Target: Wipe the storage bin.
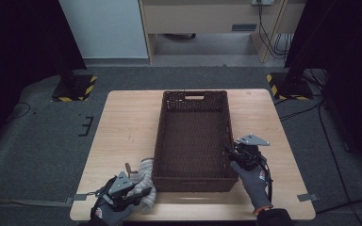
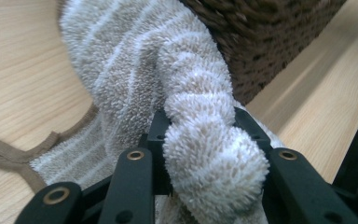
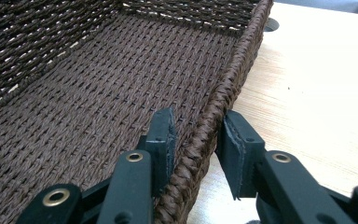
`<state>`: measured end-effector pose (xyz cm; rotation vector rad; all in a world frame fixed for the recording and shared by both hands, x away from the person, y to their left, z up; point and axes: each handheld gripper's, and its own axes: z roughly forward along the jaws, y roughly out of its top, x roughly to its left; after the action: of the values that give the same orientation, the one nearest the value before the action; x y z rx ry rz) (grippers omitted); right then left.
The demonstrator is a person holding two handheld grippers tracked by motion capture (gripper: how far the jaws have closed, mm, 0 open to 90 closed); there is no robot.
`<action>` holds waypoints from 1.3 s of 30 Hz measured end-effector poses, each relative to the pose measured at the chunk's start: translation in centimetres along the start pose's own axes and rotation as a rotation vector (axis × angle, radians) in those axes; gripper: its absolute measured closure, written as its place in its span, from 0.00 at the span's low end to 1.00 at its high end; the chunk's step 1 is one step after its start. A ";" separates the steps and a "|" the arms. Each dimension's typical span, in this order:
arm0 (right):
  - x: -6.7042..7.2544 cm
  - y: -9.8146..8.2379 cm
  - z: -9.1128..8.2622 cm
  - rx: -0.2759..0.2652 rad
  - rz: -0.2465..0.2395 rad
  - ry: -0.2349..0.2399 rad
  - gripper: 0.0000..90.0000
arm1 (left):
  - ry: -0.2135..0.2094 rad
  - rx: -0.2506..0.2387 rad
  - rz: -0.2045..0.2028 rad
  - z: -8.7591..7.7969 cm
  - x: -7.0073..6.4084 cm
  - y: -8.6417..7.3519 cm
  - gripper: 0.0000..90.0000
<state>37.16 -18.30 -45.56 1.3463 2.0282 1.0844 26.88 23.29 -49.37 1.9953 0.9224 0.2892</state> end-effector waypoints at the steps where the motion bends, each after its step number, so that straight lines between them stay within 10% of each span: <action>1: 0.0 0.0 0.0 0.001 0.001 0.000 0.73 | 0.006 -0.019 -0.006 -0.4 0.2 0.2 0.71; 11: -0.3 -0.1 0.1 -0.001 0.008 0.013 0.65 | 0.187 -0.160 -0.081 -3.5 4.7 3.2 0.71; 24: -0.5 -0.2 0.1 -0.004 0.001 0.013 0.59 | 0.425 -0.081 -0.178 -1.5 10.7 3.2 0.71; 32: -0.5 -0.2 0.1 -0.002 -0.007 0.014 0.59 | 0.423 0.008 -0.146 0.0 11.9 1.6 0.69; 39: -0.6 -0.1 0.0 -0.002 -0.007 0.027 0.58 | 0.391 -0.006 -0.156 0.3 11.9 1.5 0.60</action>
<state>37.30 -18.85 -45.67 1.3294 2.0498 1.1070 36.12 30.99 -50.06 1.8811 1.3115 0.6065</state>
